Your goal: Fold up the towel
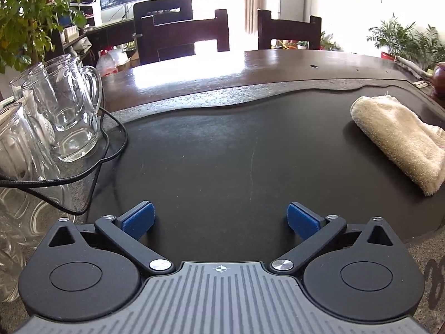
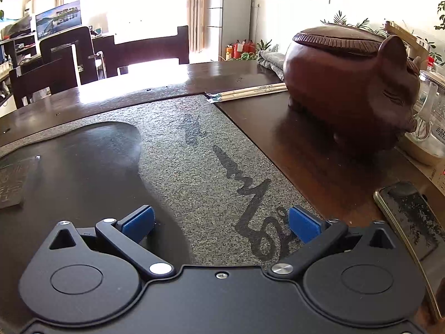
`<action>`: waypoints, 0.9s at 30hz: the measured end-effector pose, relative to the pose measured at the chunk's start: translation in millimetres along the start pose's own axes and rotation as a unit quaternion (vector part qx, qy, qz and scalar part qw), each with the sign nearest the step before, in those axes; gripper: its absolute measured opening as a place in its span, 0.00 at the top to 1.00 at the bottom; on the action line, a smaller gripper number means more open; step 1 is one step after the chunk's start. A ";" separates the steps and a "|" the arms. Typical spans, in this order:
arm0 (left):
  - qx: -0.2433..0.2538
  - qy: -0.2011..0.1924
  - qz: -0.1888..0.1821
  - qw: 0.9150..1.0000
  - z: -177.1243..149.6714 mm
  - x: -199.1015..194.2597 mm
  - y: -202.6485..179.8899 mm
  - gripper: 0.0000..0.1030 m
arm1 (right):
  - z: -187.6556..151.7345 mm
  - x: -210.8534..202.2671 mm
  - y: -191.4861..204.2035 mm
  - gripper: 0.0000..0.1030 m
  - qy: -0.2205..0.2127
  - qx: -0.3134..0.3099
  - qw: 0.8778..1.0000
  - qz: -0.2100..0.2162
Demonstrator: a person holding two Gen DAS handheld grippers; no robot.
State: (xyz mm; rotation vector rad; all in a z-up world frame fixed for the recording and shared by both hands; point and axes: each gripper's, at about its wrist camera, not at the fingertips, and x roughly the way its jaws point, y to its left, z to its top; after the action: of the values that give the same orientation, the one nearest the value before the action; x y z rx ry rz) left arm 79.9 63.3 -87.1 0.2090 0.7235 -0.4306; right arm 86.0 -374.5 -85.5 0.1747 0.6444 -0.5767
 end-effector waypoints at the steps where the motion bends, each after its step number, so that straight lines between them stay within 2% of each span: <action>1: 0.000 0.000 0.000 1.000 0.1 -0.1 0.2 0.00 | -0.1 -0.1 0.0 0.00 0.000 0.000 1.000 0.000; 27: 0.002 0.000 0.002 1.000 1.4 2.1 -1.8 0.00 | -1.0 -1.2 -0.4 0.00 -0.001 0.002 1.000 -0.001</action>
State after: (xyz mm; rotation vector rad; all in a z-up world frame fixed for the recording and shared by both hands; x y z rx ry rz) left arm 81.3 60.6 -87.5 0.2151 0.7221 -0.4288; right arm 84.5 -373.9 -85.5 0.1779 0.6423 -0.5792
